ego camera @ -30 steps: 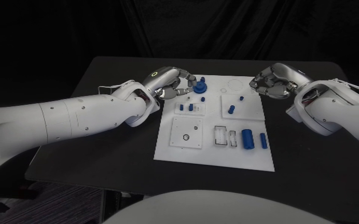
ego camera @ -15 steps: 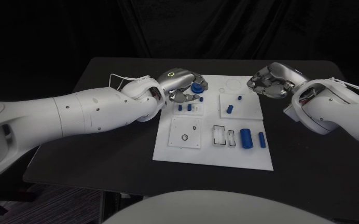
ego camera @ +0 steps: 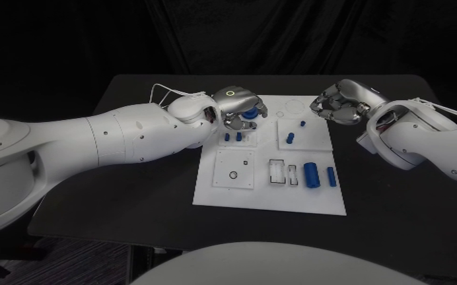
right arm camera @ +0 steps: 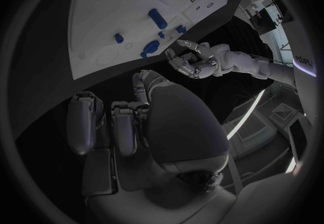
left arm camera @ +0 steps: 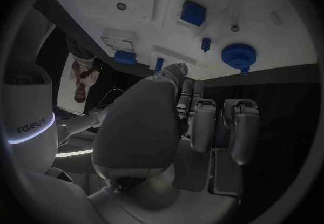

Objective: Assemble the parts on the task board

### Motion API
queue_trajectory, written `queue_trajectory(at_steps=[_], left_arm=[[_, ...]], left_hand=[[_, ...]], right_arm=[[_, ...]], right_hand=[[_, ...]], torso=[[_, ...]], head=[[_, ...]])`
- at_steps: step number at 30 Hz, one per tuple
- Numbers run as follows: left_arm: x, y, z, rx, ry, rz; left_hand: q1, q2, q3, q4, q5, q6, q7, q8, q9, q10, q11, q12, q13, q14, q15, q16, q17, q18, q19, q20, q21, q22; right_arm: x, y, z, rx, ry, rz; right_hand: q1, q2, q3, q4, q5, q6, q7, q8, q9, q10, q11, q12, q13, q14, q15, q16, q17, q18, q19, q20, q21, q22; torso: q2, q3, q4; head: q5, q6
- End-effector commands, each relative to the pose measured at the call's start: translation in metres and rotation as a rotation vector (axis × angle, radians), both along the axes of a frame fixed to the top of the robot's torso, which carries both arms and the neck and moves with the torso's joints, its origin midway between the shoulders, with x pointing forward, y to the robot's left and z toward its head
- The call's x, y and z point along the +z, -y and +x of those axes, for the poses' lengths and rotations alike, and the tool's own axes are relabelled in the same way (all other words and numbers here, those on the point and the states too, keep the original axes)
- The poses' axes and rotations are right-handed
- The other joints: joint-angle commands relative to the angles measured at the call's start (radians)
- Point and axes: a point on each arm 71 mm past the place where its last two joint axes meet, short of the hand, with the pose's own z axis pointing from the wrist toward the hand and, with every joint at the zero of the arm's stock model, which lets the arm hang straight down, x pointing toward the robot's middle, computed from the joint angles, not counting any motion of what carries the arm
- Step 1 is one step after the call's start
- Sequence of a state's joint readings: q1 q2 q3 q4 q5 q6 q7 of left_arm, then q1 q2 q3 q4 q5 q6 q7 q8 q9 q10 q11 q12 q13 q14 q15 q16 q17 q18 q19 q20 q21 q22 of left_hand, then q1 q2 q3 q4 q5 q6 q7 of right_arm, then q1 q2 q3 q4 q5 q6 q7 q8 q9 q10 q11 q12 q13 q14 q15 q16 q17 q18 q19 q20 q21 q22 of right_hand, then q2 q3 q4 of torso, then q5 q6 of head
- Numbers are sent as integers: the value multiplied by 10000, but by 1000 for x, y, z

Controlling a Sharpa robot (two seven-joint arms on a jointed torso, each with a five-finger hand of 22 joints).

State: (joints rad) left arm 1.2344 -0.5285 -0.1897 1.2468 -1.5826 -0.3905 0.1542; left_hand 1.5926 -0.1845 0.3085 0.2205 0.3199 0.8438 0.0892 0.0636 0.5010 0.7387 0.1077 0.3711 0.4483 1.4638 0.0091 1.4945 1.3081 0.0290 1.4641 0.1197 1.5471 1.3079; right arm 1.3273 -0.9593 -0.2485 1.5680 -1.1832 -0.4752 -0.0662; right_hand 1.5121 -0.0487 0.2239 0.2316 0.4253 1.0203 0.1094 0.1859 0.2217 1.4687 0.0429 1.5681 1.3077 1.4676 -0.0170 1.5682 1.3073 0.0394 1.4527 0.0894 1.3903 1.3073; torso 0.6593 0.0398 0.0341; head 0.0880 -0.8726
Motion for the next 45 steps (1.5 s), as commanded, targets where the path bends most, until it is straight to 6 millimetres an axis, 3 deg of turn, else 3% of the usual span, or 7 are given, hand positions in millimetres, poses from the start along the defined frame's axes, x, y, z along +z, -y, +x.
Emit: queue_trajectory(at_steps=[1, 5, 11, 15, 19, 32, 45], left_arm=[[-6, 1, 5, 356, -437, 919], [-8, 3, 8, 455, -555, 1107], [-10, 5, 12, 536, -604, 1243], [-11, 6, 15, 560, -631, 1312], [-12, 8, 18, 575, -640, 1376], [-15, 11, 22, 634, -732, 1560], [-21, 14, 23, 563, -917, 1744]], left_hand=[[-214, -2, 2, -66, -207, 114, 13, 15, -150, 191, 0, -115, -236, 369, 62, 25, 757, -185, 755, 61, 42, 2493], [-269, 17, 14, -106, -277, 211, 61, 38, -220, 321, -57, -127, -351, 376, 30, 20, 756, -175, 725, 53, 29, 2480], [-303, 19, 29, -141, -289, 306, 82, 54, -266, 401, -67, -143, -436, 375, 10, 11, 740, -168, 702, 36, 19, 2471], [-459, 24, -23, -138, -567, 365, -13, 35, -360, 527, -81, -156, -563, 367, -3, -6, 711, -158, 671, 18, 4, 2458], [-487, 50, -27, -144, -634, 393, -6, 38, -387, 572, -100, -151, -596, 358, -13, -16, 691, -137, 606, 12, -33, 2430], [-462, 186, 85, -233, -472, 508, -45, 50, -476, 820, -96, -55, -652, 343, -10, -22, 683, -110, 517, 8, -86, 2392], [-508, 256, 144, -289, -453, 689, 70, 100, -510, 1057, -161, 55, -661, 324, -35, -31, 660, -92, 458, -2, -123, 2368]], right_arm=[[0, 0, 1, -126, 80, 15], [0, -2, 2, -82, 72, 13], [0, -4, 3, -46, 54, 3], [-1, -5, 3, -36, 39, -5], [-1, -5, 3, -39, 21, -20], [-1, -7, 4, -6, -9, -28], [-1, -9, 4, 38, -13, -20]], right_hand=[[2, 49, 41, 9, 51, 61, -2, 33, 16, 1021, -59, 27, 2631, 1032, -50, 26, 2635, 107, 18, -6, -30, 1976], [2, 49, 41, 9, 51, 61, -2, 33, 16, 1021, -59, 27, 2631, 1032, -50, 26, 2635, 107, 18, -6, -30, 1976], [-4, 42, 40, 7, 55, 63, -4, 35, 17, 1021, -62, 27, 2631, 1032, -54, 26, 2635, 111, 11, -9, -42, 1972], [-4, 42, 40, 7, 55, 63, -4, 35, 17, 1021, -62, 27, 2631, 1032, -54, 26, 2635, 111, 11, -9, -42, 1972], [-4, 42, 40, 7, 55, 63, -4, 35, 17, 1021, -62, 27, 2631, 1032, -54, 26, 2635, 111, 11, -9, -42, 1972], [-5, 44, 44, 6, 58, 58, -5, 33, 16, 1021, -64, 27, 2631, 1032, -56, 26, 2635, 112, 9, -10, -46, 1970], [-5, 49, 52, 1, 61, 53, -6, 31, 16, 1021, -66, 27, 2631, 1032, -59, 26, 2635, 115, 3, -13, -55, 1967]], torso=[[5, -15, -5], [11, -30, -14], [9, -20, -11], [18, -23, -14], [34, -34, -24], [24, -39, 2], [31, -22, -65]], head=[[19, 0], [-7, 0], [-17, 0], [-14, 0], [28, 0], [-66, 0], [-69, 0]])
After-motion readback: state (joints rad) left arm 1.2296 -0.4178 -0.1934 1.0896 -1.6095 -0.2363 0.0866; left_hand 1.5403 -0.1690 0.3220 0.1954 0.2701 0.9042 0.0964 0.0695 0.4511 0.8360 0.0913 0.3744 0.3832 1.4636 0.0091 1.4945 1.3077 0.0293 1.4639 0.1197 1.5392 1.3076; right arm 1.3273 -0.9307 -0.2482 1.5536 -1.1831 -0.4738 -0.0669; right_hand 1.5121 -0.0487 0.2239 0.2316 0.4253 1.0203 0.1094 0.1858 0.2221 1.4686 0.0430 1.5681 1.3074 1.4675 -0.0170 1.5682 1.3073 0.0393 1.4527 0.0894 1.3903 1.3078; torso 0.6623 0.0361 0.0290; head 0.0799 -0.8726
